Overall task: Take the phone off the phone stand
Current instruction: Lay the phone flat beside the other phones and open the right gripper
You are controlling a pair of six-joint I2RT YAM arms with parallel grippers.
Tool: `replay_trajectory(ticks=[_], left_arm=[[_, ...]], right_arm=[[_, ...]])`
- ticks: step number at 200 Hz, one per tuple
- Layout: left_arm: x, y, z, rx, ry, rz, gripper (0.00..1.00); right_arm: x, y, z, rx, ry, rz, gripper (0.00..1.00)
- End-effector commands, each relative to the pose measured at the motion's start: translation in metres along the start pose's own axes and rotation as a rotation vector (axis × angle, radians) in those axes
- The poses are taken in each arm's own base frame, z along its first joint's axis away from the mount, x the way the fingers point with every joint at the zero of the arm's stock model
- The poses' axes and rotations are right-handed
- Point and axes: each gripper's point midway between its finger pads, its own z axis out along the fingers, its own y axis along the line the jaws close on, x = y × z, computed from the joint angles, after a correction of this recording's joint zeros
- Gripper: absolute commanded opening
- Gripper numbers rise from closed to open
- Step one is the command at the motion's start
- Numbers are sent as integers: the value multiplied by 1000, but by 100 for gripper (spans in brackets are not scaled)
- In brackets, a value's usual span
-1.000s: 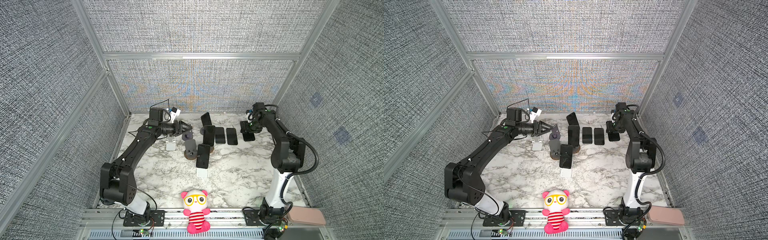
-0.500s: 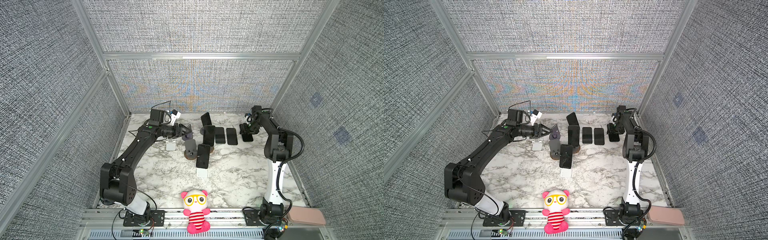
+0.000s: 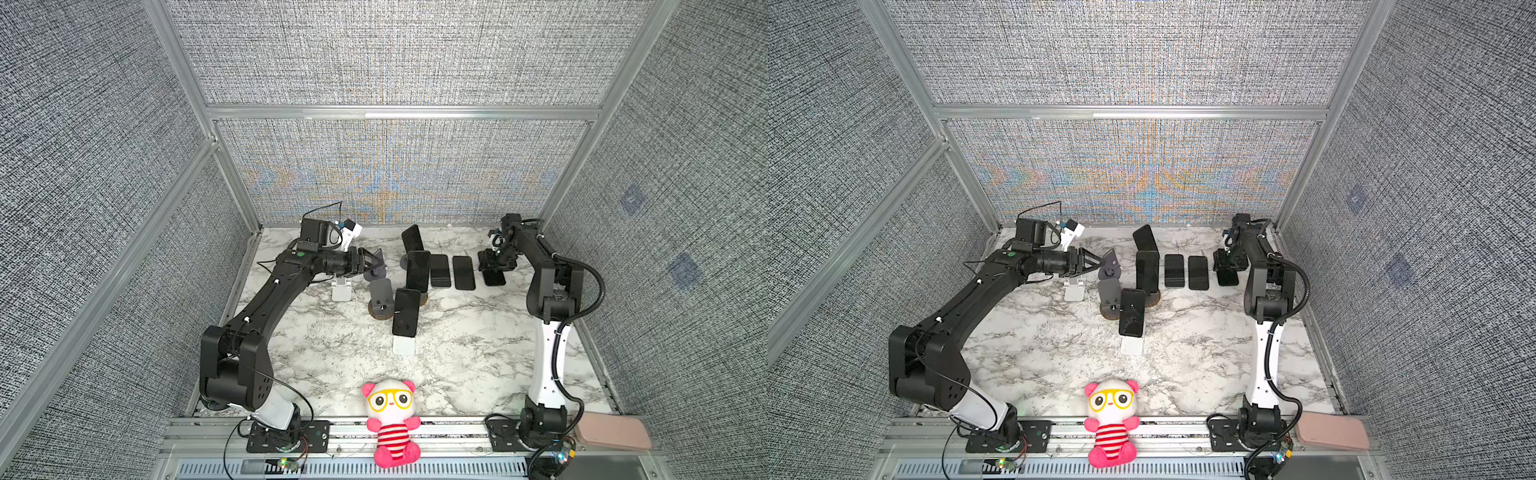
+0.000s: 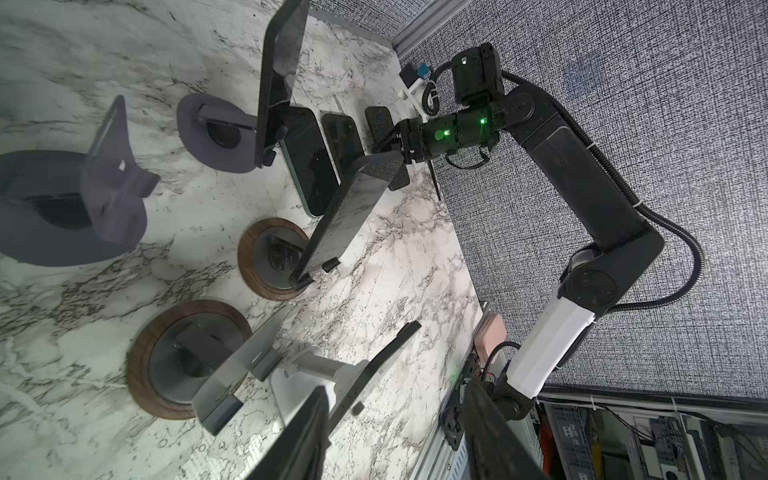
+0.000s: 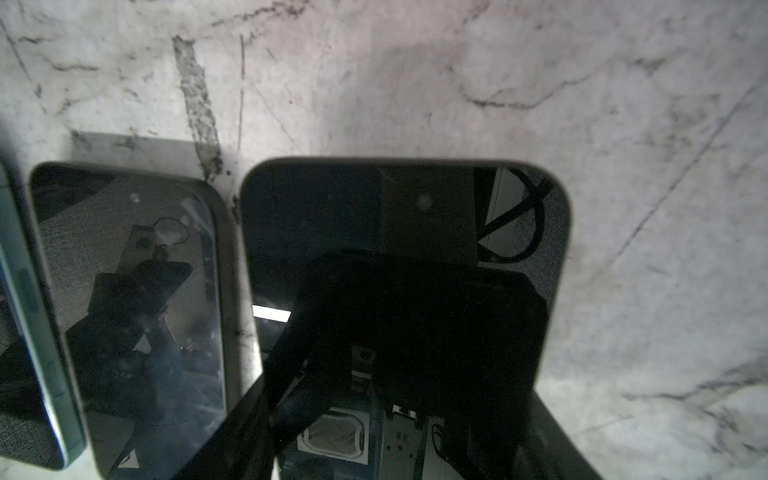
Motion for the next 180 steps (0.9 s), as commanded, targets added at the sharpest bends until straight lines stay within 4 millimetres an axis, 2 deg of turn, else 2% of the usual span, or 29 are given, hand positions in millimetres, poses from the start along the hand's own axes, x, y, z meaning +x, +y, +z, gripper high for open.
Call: replay_trajectory(ticks=[1, 83, 110, 180], left_arm=[[0, 0, 1, 3, 6, 8, 53], [0, -2, -1, 1, 3, 12, 53], [0, -3, -2, 3, 2, 13, 53], [-1, -4, -2, 2, -3, 16, 54]], right_arm=[[17, 6, 11, -25, 72, 25, 55], [30, 18, 3, 7, 94, 79, 55], [36, 14, 5, 27, 117, 84, 55], [40, 10, 9, 56, 124, 93, 78]])
